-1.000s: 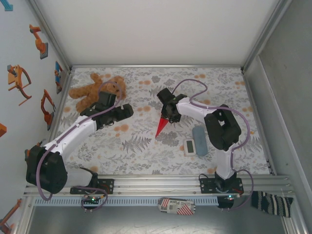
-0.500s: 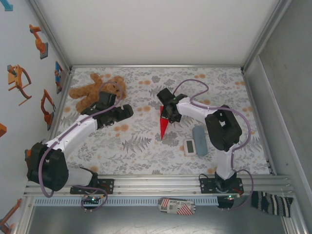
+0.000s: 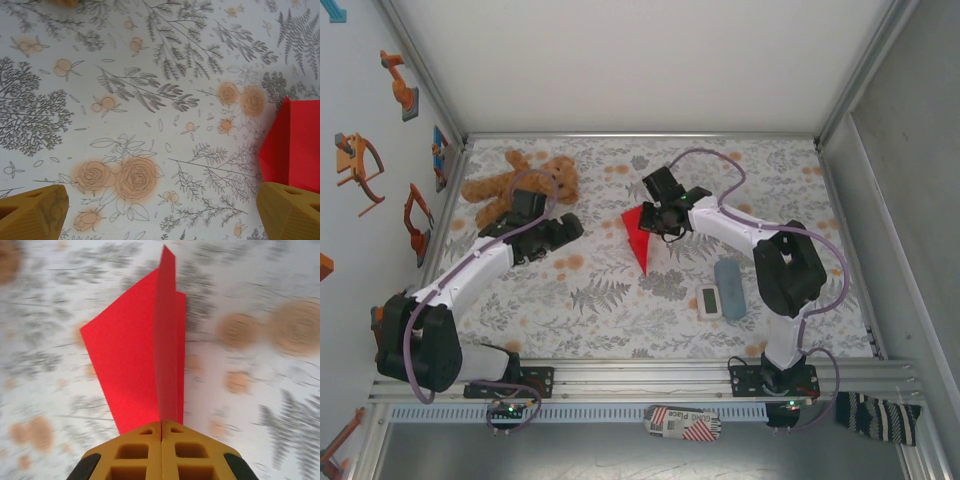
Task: Fold a paper plane with a square sheet of paper (pick it up from the middle)
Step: Turn over the paper plane at the center of the table.
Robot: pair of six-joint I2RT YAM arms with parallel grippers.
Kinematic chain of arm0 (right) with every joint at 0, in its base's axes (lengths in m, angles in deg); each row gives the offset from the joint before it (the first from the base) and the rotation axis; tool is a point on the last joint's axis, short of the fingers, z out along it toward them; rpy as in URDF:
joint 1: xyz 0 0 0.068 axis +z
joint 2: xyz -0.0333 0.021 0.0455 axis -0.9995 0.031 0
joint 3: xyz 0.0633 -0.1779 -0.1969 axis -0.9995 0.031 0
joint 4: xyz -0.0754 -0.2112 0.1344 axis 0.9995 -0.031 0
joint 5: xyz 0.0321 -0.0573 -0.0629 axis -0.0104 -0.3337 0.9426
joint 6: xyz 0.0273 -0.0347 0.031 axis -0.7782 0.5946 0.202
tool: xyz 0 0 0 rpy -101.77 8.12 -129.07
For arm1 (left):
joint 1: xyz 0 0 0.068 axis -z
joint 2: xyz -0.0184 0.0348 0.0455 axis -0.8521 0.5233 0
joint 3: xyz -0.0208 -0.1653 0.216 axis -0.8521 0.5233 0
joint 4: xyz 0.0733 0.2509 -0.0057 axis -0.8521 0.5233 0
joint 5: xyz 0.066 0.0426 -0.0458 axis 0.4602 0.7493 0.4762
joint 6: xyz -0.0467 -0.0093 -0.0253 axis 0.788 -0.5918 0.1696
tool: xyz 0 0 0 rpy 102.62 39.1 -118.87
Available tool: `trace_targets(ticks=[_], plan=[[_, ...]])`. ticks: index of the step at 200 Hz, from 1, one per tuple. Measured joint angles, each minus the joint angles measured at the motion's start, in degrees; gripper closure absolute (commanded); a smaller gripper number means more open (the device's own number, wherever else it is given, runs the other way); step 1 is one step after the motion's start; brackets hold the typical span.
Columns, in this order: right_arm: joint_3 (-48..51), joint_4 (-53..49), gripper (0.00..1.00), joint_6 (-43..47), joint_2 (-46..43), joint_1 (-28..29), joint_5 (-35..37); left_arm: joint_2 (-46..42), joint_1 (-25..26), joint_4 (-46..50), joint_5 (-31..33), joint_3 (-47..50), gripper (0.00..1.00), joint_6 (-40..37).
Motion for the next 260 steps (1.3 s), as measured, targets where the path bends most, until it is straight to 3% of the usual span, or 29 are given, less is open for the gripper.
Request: trace_targets(ticks=[72,153,260], plan=[[2.0,21.6,1.0,3.1,6.6,-3.4,-23.5,-2.3,-2.1,-6.0,-3.9,4.9,0.02,4.4],[13.5,33.3,1.0,0.9,10.4,-9.6,-31.9,9.8,4.9,-17.0,-11.6,4.3,0.13,6.7],[16.3,36.1,1.0,0.7,10.4,-11.4,-33.5,25.6,8.8,-27.6,-20.7,-4.3,0.58,11.8]])
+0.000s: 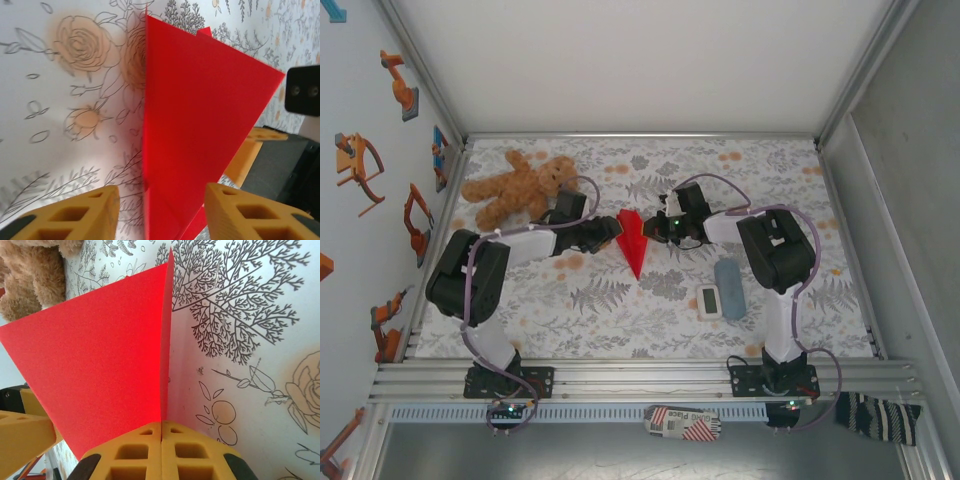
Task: Fold a paper plane with a square sheet of paper (pick it up from the middle)
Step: Turn over the paper plane at the center of the table, then move the paper plane to the top-center of the table.
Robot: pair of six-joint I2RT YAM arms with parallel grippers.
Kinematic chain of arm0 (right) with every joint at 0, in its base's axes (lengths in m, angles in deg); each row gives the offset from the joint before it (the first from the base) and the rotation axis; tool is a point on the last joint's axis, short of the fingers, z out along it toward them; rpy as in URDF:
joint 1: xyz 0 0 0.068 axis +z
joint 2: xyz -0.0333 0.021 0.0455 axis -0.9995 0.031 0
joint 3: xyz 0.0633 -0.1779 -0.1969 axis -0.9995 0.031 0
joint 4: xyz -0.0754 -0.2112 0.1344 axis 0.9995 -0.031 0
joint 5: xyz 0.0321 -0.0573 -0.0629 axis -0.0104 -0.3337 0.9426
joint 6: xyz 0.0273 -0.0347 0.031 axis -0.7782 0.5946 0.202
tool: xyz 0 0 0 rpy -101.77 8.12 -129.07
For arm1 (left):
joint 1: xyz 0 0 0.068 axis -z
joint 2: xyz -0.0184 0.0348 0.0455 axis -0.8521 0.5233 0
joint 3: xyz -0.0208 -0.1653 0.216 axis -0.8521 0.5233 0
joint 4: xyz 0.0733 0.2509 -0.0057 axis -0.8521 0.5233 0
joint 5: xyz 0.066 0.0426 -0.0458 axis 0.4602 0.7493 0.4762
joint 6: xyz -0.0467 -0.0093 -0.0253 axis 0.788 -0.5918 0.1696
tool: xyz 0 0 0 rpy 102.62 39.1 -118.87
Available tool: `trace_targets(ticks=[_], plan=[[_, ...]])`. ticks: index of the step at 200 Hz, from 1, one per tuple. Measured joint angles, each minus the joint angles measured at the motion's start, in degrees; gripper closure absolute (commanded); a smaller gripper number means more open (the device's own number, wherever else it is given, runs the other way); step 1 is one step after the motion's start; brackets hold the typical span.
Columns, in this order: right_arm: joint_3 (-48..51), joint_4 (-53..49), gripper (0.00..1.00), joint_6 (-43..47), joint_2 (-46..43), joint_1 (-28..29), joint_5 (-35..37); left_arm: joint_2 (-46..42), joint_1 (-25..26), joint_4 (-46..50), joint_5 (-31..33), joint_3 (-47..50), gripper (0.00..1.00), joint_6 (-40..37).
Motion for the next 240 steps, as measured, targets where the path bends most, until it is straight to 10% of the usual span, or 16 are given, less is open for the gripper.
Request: trace_targets(ticks=[111,240], plan=[[0.0,0.0,0.91,0.0,0.0,-0.5,-1.2,5.0,0.2,1.0,-2.0,-3.4,0.9,0.4],[1.8,-2.0,1.0,0.9,-1.5,-1.8,-0.5,3.8,0.2,1.3,-1.9,-2.6,0.93,0.2]])
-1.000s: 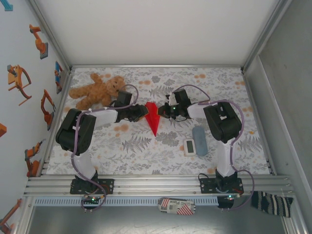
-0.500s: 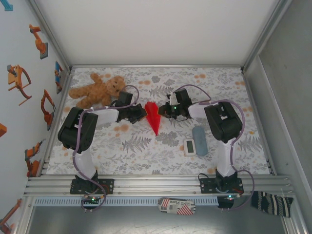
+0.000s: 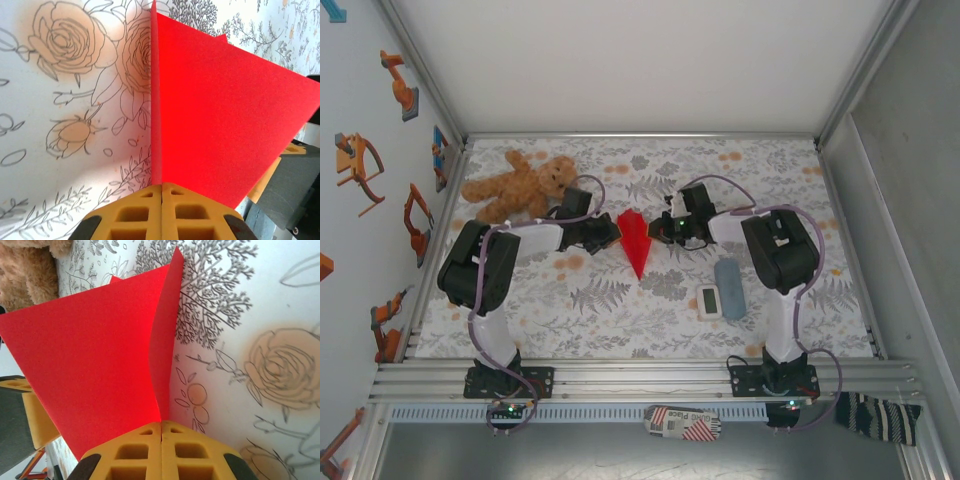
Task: Fold a paper plane with a square sheet of paper (pick it up from the middle)
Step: Move the paper plane to the top-center of the table.
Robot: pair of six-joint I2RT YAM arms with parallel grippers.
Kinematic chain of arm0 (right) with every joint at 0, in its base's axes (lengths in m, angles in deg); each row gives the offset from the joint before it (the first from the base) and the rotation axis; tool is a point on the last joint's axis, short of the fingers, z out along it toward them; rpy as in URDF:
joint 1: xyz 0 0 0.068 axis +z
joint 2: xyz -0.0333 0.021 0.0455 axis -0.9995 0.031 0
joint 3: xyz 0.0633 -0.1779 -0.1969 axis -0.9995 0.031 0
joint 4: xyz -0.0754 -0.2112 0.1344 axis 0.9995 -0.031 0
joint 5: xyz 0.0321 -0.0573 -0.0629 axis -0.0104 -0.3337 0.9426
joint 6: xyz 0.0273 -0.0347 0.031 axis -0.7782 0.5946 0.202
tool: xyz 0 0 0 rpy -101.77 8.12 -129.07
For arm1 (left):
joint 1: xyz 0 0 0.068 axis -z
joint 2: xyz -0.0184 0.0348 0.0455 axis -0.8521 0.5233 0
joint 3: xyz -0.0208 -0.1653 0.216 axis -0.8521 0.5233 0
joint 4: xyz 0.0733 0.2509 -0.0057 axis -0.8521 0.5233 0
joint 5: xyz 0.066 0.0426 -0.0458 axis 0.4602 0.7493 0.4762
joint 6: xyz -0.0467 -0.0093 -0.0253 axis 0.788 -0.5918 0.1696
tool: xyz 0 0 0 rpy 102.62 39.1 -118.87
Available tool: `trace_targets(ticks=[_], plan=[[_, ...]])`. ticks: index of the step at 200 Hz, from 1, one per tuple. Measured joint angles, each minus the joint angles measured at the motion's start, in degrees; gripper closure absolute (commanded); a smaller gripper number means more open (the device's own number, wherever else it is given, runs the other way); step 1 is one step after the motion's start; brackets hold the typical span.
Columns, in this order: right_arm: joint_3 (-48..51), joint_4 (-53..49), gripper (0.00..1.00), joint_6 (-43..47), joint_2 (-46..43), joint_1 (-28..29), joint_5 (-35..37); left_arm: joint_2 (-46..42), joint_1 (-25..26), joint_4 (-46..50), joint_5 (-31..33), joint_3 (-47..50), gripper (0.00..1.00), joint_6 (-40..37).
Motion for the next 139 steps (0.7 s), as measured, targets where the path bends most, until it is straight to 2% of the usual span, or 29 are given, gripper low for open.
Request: trace_targets(ticks=[107,126,139], plan=[[3.4,0.2,0.99,0.0,-3.1,-2.2,2.8,-2.6,-0.4,-0.2,1.9,2.4,0.89,-1.5],[3.5,0.2,0.96,0.0,-3.1,-2.2,2.8,-2.4,-0.5,-0.3,1.8,2.4,0.89,-1.6],[3.5,0.2,0.88,0.0,-3.1,-2.2,2.8,-2.1,-0.5,-0.6,1.6,2.4,0.89,-1.6]])
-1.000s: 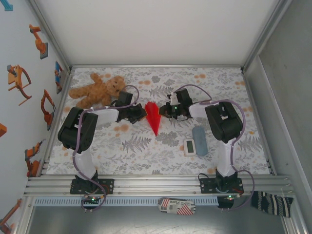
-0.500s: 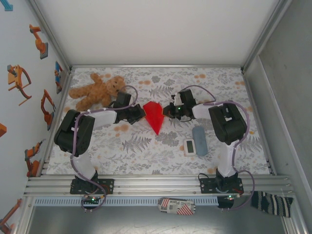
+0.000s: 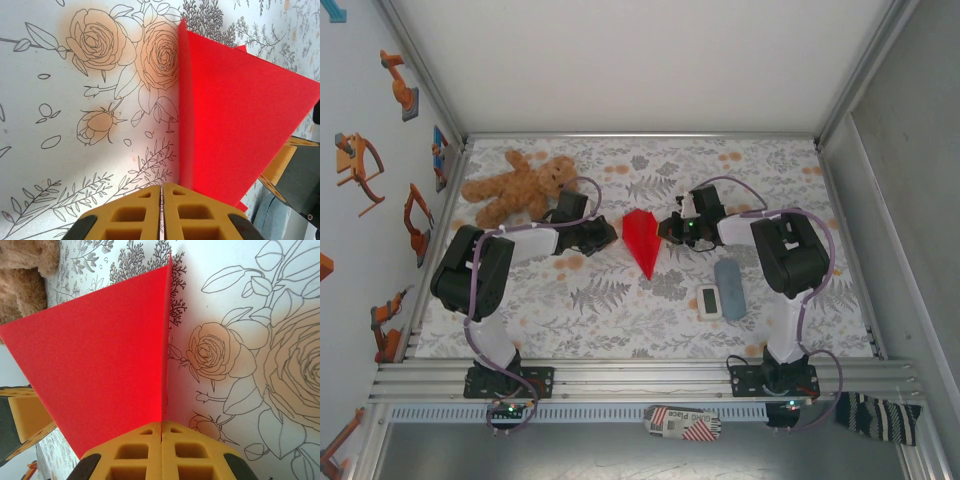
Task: Fold a paper plane with a square sheet of paper (pick it up from the middle)
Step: Move the paper plane to the top-center of the table.
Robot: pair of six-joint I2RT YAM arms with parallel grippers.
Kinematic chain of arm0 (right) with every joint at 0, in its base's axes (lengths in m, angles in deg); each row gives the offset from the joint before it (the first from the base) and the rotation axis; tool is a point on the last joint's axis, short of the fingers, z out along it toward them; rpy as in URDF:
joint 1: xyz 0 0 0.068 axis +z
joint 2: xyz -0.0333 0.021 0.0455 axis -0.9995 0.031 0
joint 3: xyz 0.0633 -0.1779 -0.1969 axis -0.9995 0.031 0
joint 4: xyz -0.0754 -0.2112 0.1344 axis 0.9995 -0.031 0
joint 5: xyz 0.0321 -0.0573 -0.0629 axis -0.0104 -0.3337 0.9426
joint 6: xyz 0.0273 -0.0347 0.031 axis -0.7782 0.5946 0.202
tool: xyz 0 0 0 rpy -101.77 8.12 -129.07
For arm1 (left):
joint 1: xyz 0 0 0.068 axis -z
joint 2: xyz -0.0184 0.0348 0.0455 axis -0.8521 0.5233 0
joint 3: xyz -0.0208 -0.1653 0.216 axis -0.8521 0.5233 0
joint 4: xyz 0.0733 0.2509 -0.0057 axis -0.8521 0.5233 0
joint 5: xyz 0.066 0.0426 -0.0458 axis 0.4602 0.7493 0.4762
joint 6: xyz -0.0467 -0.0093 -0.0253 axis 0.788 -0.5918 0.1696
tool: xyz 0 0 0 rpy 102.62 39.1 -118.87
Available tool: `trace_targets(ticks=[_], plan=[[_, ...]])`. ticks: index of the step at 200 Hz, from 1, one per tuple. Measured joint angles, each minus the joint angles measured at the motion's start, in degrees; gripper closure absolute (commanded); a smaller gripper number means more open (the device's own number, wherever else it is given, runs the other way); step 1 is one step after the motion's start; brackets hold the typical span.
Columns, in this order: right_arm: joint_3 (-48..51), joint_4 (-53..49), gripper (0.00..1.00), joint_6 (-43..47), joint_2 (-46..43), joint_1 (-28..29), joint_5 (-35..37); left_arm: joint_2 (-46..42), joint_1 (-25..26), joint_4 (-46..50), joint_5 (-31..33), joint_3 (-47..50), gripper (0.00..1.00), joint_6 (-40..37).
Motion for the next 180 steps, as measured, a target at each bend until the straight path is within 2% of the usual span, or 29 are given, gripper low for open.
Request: trace_targets(ticks=[14,43,67,111,137,180], plan=[[0.0,-0.7,0.77,0.3,-0.1,0.0,0.3,0.4,0.0,-0.1,-0.3,0.0,0.89,0.0],[0.0,-4.7,0.68,2.2,-2.4,0.0,2.6,0.7,0.0,-0.1,-1.0,0.0,0.89,-0.2],[-0.1,-8.0,0.65,3.8,-5.7,0.0,4.6,0.7,0.0,-0.1,-0.9,0.0,0.84,-0.4],[0.3,-13.6,0.59,6.0,-11.6,0.6,10.6,-0.9,0.0,-0.2,1.2,1.0,0.66,-0.3],[-0.7,-18.5,0.57,8.0,-14.5,4.2,15.9,-2.1,0.0,-0.7,1.3,1.5,0.59,0.1],[-4.7,-26.2,0.49,9.3,-12.5,12.5,24.2,-3.4,-0.2,-0.7,4.3,3.2,0.45,0.9]])
